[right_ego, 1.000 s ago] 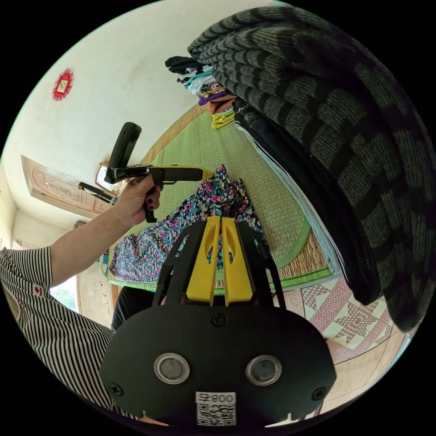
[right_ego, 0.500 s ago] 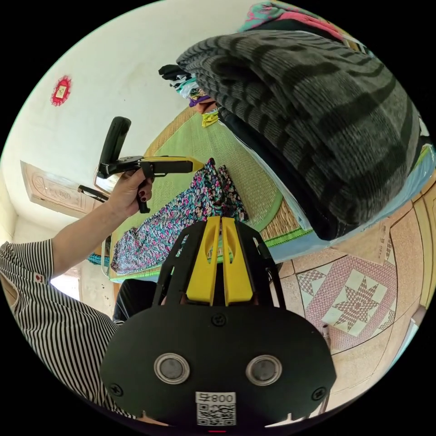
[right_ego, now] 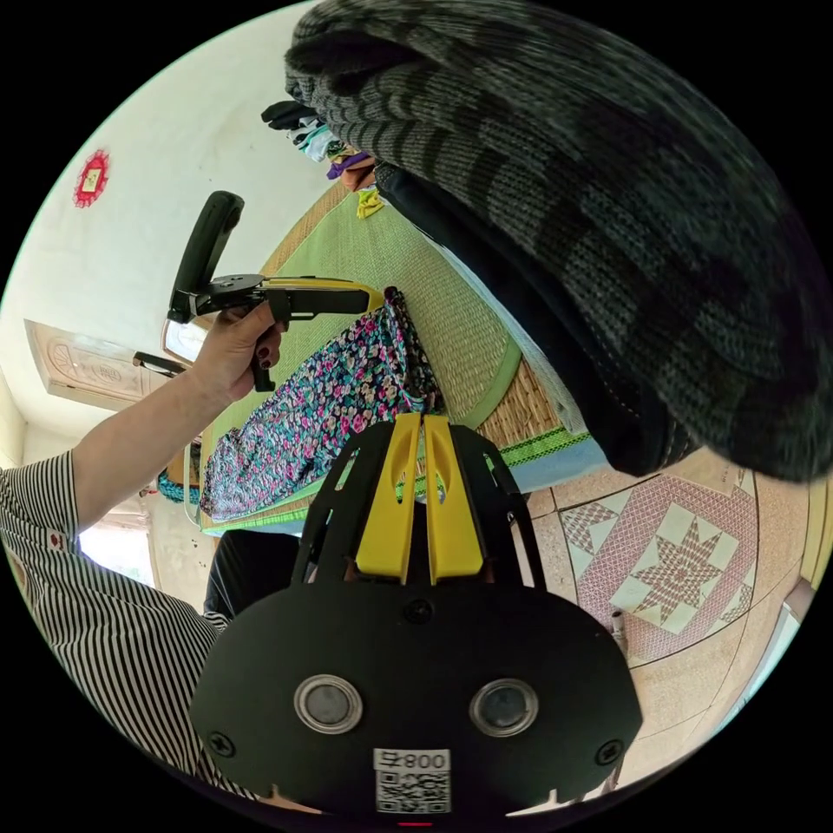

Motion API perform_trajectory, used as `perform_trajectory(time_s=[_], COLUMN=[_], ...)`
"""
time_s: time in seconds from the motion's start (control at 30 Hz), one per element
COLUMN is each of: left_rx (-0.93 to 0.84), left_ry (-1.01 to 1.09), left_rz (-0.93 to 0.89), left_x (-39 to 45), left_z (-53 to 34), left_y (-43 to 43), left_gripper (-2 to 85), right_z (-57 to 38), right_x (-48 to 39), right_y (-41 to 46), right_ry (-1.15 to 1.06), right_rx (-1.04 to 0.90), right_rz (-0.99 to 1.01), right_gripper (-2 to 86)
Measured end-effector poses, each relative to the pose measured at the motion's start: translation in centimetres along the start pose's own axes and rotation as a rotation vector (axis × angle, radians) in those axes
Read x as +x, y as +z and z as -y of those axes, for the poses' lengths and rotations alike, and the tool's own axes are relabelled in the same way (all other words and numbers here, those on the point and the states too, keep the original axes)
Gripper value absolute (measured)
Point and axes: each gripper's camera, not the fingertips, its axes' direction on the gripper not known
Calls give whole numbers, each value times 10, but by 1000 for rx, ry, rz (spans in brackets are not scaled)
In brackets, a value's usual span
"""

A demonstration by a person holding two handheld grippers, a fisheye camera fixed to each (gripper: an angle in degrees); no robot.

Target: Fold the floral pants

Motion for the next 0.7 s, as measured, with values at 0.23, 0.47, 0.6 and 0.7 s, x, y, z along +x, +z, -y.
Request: perform_trajectory(time_s=[0.23,0.47,0.6,0.7], left_rx=[42,152,217,186], left_ry=[-40,-109,-139,-153], left_rz=[-34,-100,-155,-137], left_x=[-5,-16,-21,-24], left_z=[-2,-20,-40,-45], left_y=[1,-17,-27,-25], left_gripper=[2,3,4,5], right_z=[-6,-7,2,6], right_x=[-1,-47,-100,-120], right_y=[-10,-16,6,22], right_ry=[32,-111,-279,-330], right_rx=[10,-12,-67,-97], right_rz=[-26,-1,-35,-88], right_gripper=[1,1,0,0])
